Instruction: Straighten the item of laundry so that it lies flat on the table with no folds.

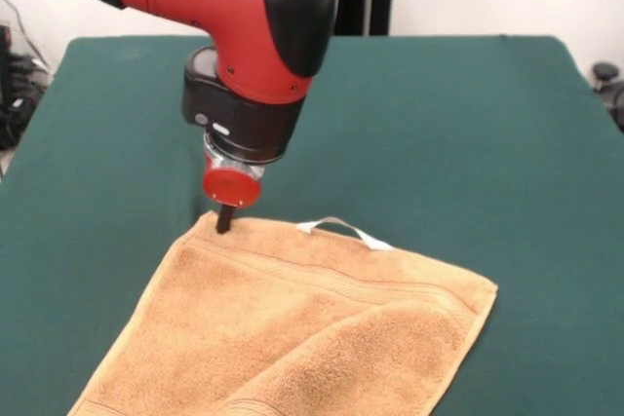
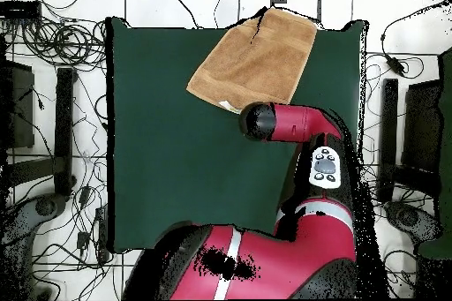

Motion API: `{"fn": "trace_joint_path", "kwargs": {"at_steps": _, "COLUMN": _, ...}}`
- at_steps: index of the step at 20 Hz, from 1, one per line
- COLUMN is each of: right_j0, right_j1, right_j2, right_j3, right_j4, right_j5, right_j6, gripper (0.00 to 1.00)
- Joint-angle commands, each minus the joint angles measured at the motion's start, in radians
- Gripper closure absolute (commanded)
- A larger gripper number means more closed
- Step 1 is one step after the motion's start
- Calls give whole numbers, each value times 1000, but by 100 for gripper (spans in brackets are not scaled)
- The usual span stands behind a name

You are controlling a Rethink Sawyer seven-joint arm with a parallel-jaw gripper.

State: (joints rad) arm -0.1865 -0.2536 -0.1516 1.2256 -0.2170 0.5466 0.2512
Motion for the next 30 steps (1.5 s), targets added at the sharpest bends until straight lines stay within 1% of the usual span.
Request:
{"fn": "trace_joint_path", "kwargs": {"at_steps": 1, "right_j0": -70, "right_j1": 235, "right_j2": -15, "right_j3": 82, "right_j4": -125, "right_j5": -360, "right_j6": 308, "gripper": 100}}
{"fn": "trace_joint_path", "kwargs": {"at_steps": 5, "right_j0": -92, "right_j1": 232, "right_j2": 1, "right_j3": 84, "right_j4": -125, "right_j5": -337, "right_j6": 284, "gripper": 100}}
{"fn": "trace_joint_path", "kwargs": {"at_steps": 10, "right_j0": -107, "right_j1": 227, "right_j2": 9, "right_j3": 94, "right_j4": -134, "right_j5": -351, "right_j6": 272, "gripper": 100}}
{"fn": "trace_joint_path", "kwargs": {"at_steps": 12, "right_j0": -112, "right_j1": 222, "right_j2": 18, "right_j3": 99, "right_j4": -130, "right_j5": -324, "right_j6": 259, "gripper": 100}}
{"fn": "trace_joint_path", "kwargs": {"at_steps": 16, "right_j0": -103, "right_j1": 227, "right_j2": 11, "right_j3": 107, "right_j4": -98, "right_j5": -247, "right_j6": 267, "gripper": 100}}
{"fn": "trace_joint_path", "kwargs": {"at_steps": 23, "right_j0": -69, "right_j1": 250, "right_j2": -12, "right_j3": 109, "right_j4": -82, "right_j5": -240, "right_j6": 311, "gripper": 100}}
{"fn": "trace_joint_path", "kwargs": {"at_steps": 27, "right_j0": -72, "right_j1": 252, "right_j2": 0, "right_j3": 90, "right_j4": -63, "right_j5": -178, "right_j6": 295, "gripper": 100}}
{"fn": "trace_joint_path", "kwargs": {"at_steps": 28, "right_j0": -71, "right_j1": 250, "right_j2": -3, "right_j3": 94, "right_j4": -67, "right_j5": -191, "right_j6": 299, "gripper": 100}}
{"fn": "trace_joint_path", "kwargs": {"at_steps": 30, "right_j0": -56, "right_j1": 253, "right_j2": -26, "right_j3": 112, "right_j4": -73, "right_j5": -264, "right_j6": 344, "gripper": 100}}
